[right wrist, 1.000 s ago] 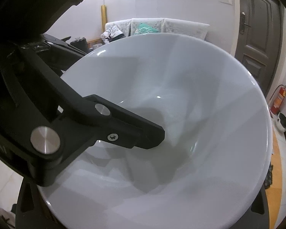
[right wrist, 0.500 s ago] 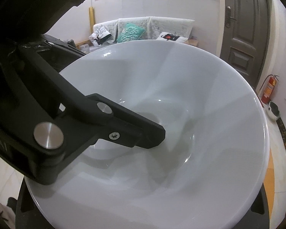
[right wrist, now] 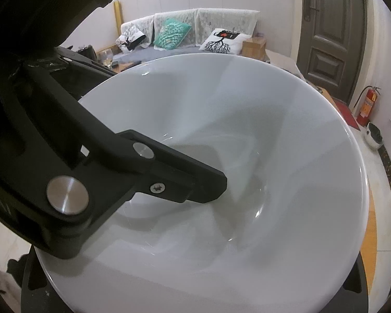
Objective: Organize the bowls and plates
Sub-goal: 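Lower the bowls onto the blue plate and open the left tool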
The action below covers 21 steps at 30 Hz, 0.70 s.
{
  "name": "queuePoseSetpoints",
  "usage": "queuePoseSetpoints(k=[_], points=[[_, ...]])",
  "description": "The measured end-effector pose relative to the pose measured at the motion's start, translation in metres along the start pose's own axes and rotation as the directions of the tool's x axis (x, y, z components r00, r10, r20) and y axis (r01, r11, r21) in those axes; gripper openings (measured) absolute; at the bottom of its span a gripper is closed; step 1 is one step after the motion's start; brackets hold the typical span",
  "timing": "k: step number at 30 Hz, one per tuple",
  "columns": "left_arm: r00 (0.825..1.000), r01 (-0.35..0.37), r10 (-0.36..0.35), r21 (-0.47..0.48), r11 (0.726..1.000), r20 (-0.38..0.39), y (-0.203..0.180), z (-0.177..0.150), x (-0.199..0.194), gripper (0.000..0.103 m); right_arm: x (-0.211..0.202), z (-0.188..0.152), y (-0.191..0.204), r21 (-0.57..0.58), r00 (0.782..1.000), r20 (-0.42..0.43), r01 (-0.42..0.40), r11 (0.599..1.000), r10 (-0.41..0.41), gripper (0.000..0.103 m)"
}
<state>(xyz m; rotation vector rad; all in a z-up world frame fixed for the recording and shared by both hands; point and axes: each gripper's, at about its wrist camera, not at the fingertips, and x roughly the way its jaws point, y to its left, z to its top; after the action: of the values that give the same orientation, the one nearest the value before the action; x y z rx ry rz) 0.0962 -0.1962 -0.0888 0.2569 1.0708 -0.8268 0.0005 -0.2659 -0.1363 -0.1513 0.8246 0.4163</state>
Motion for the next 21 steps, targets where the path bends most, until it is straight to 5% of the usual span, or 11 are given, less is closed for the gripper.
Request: queuePoseSetpoints(k=[21], points=[[0.995,0.088,-0.094,-0.124,0.988,-0.041,0.032,-0.011,0.031,0.056,0.032,0.007,-0.004,0.017,0.993,-0.121,-0.015,1.000,0.017,0.101]])
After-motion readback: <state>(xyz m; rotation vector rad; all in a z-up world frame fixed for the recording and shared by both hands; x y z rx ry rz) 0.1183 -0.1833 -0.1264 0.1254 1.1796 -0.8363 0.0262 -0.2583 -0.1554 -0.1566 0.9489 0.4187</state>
